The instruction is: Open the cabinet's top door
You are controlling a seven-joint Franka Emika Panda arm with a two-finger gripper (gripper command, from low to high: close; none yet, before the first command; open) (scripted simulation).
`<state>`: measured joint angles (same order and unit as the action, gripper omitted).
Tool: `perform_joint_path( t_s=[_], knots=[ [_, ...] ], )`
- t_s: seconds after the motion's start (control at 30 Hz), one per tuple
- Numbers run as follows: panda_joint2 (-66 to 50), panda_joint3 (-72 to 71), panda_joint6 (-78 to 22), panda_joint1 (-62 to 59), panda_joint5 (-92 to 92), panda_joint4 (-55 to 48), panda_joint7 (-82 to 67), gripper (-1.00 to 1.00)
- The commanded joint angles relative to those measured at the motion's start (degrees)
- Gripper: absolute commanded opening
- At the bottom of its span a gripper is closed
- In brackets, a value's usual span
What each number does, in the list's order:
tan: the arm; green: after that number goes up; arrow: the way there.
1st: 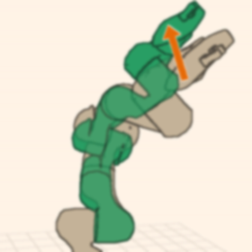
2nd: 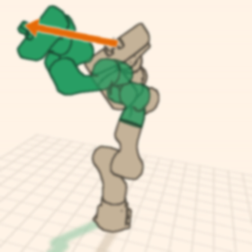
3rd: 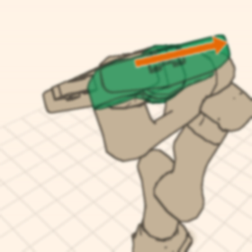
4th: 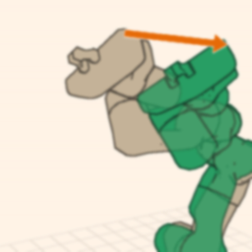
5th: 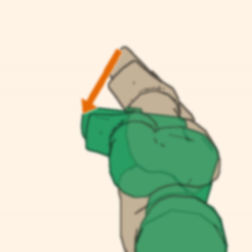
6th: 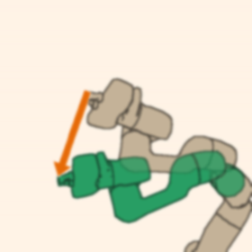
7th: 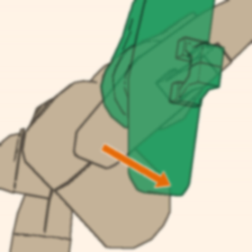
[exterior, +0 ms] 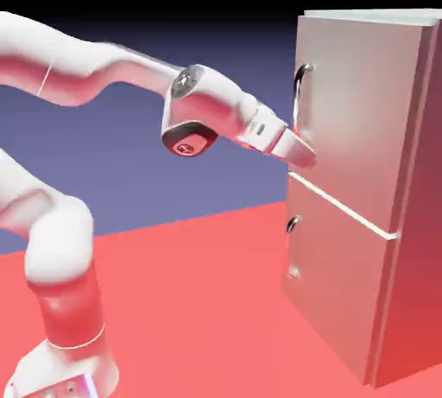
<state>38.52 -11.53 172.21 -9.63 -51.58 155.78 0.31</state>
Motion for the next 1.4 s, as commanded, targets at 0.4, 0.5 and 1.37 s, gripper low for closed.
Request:
perform_joint_path(
  t_s=[0.4,0.5,1.37],
  knots=[
    [3.7,-7.2,-1.1,-6.5,-32.4,-3.3,-26.5,0.0],
    [4.5,-8.9,-1.4,-8.0,-39.9,-4.0,-32.6,0.0],
    [11.9,-23.4,-3.6,-20.9,-104.7,-10.6,-85.5,0.0]
  ],
)
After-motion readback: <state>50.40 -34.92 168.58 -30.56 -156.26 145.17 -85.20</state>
